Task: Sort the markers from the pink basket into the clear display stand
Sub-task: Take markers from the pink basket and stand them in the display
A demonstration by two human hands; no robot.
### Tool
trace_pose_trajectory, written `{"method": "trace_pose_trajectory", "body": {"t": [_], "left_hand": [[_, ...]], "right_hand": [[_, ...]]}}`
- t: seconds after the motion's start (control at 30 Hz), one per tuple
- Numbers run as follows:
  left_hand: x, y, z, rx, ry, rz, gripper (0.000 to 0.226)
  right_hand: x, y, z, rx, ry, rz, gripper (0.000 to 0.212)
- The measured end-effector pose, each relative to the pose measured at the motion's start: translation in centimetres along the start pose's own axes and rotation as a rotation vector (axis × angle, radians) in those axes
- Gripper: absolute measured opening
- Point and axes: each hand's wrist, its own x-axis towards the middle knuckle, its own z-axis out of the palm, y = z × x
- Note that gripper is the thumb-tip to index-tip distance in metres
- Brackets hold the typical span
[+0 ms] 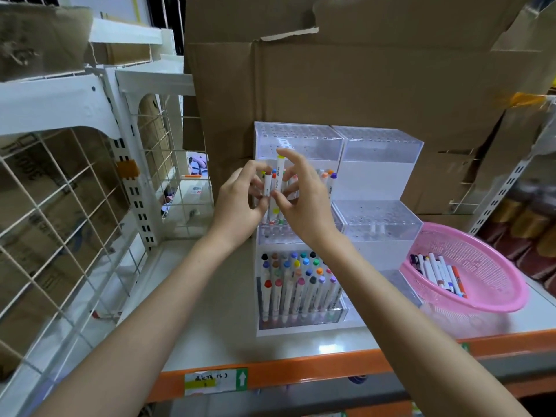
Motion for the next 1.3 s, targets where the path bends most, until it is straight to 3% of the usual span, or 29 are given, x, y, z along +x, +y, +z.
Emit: {"method": "trace_pose_trajectory", "body": {"t": [0.53, 1.3], "left_hand": [[-0.8, -0.2, -0.1, 0.056, -0.011, 0.02, 0.035], [-1.0, 0.1, -1.0, 0.568, -0.039, 0.272, 0.048]], "right_hand": [[-0.2, 0.4, 0.2, -0.002, -0.036, 0.023, 0.064], [0.1, 0.3, 0.1, -0.096, -0.112, 0.026, 0.062]]}}
